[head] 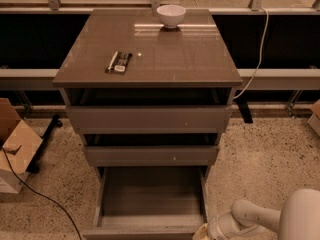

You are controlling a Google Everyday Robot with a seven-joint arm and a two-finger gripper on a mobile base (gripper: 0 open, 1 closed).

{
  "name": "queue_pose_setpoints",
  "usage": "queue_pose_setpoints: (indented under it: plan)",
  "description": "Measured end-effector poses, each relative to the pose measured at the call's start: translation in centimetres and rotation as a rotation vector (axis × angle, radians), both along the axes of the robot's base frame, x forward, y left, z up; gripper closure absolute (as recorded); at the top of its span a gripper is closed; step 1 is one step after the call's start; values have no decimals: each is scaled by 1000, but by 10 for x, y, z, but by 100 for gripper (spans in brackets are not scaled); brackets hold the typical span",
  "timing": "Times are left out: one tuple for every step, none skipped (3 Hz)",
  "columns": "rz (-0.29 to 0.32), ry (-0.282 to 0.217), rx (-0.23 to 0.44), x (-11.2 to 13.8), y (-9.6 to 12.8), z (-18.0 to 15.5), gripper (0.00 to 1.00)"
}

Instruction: Close bottom drawer

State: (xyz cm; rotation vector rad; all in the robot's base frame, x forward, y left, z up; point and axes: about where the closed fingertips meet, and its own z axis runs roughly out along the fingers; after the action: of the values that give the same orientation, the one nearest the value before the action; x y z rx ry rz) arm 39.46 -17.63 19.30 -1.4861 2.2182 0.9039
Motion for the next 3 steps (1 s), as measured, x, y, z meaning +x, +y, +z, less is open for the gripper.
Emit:
queue_pose_setpoints:
  plan:
    - [0,0,0,0,0,0,100]
    - [-7,-15,-1,6,4,-3,100]
    - [-8,-44,0,14,8,-5,100]
